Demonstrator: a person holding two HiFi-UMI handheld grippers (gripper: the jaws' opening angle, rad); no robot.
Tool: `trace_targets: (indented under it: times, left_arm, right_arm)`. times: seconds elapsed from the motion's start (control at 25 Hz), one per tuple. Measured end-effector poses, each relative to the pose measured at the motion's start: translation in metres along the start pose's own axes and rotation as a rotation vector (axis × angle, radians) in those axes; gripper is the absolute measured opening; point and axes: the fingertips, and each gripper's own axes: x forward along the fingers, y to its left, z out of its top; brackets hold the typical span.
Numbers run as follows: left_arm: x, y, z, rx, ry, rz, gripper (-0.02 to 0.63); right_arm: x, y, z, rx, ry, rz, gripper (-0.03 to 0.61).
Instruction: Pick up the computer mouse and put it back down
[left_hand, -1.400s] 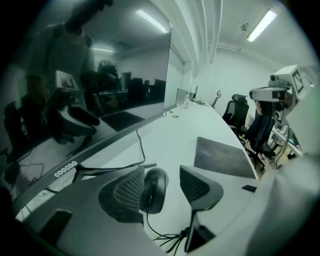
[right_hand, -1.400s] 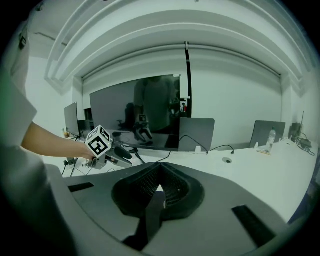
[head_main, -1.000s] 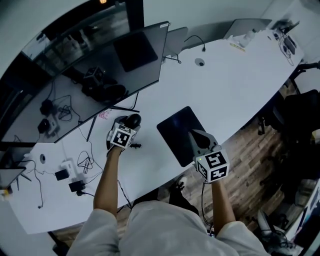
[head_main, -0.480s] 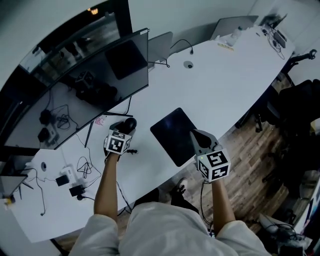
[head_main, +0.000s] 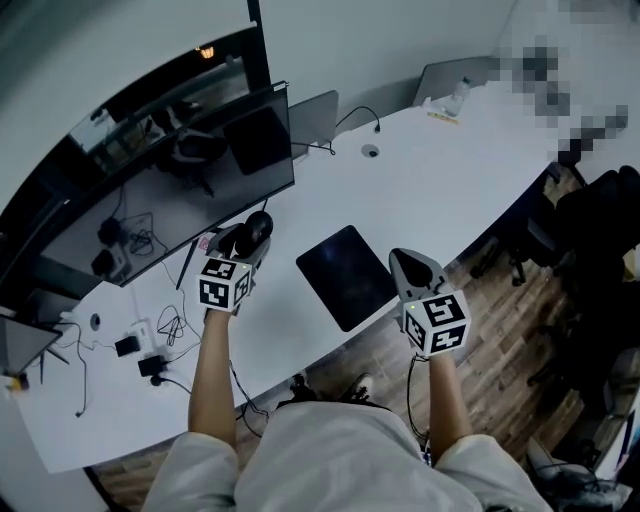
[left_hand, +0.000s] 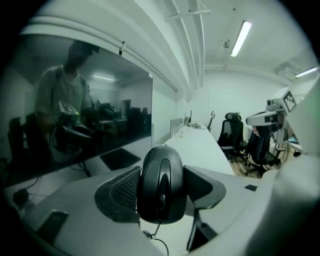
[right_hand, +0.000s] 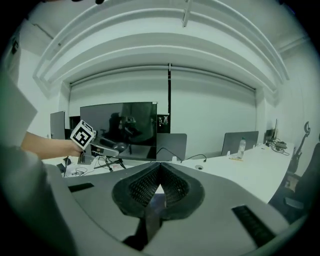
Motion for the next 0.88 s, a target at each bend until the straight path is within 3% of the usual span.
trace_targets:
  times: [0.16, 0.4, 0.6, 0.88]
  left_arm:
    - [-0.023, -0.016, 0.053, 0.05, -0.108, 0.021, 0.279]
    - [-0.027, -0.055, 0.094, 0.109, -0.17, -0.037, 0.279]
    - [-0.001, -0.085, 0.089, 0.138, -0.136, -0.12, 0.281]
    - [0.062, -0.126, 0.048, 0.167, -0.08, -0.27, 0.281]
  right_arm:
    - [-0.019, -0.008, 0.01, -0.011, -0.029, -0.019, 0.015]
    - [-0.047, -0.023, 0.007, -0.012, -0.043, -0.056, 0.015]
    - [-0.061, -0.032, -0.009, 0.017, -0.024, -0.087, 0.015]
    - [-0.071, -0.043, -0.039, 0.071, 0.023, -0.141, 0.015]
